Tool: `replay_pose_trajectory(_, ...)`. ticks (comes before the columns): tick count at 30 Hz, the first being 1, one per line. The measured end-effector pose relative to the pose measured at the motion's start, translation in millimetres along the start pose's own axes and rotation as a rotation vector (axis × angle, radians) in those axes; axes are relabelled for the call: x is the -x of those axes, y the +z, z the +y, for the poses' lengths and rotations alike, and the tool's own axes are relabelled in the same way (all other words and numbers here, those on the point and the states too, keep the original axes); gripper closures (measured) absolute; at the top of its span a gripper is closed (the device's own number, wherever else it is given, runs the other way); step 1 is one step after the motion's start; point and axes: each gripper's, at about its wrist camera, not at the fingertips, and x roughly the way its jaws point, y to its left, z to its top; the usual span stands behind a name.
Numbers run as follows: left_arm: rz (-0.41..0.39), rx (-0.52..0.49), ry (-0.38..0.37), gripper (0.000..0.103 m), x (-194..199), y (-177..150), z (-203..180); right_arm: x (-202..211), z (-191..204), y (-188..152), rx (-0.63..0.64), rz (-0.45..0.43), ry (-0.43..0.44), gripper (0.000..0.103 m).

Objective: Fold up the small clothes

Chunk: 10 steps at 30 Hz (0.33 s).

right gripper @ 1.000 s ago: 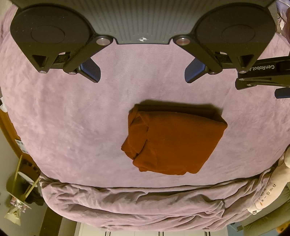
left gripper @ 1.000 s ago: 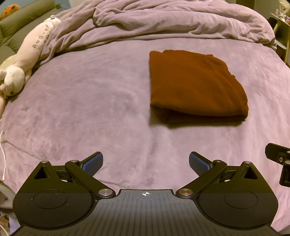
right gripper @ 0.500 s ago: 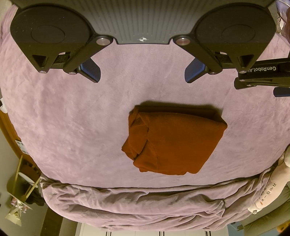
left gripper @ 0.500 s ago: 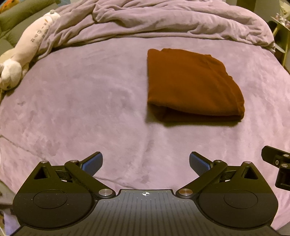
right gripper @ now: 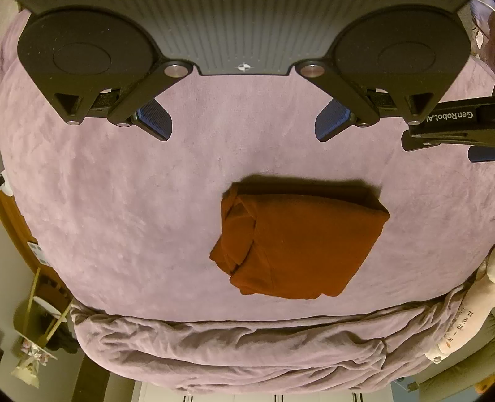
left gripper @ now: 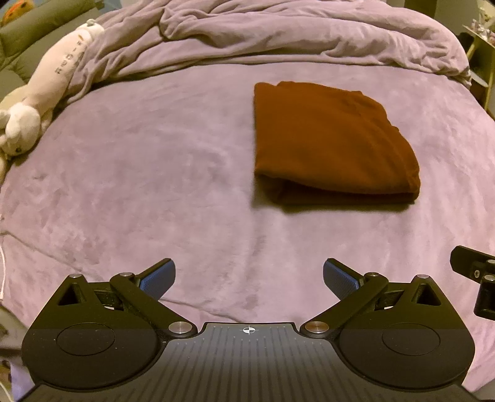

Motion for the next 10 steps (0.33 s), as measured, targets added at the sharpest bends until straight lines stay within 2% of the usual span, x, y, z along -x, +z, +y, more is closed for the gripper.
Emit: replay_pose_trajectory(10, -0.007, -0.019, -0.015, 0.000, 2.7, -1.0, -4.2, 1.1, 0.1, -0.7, -0.001, -0.003, -0.003, 0.004)
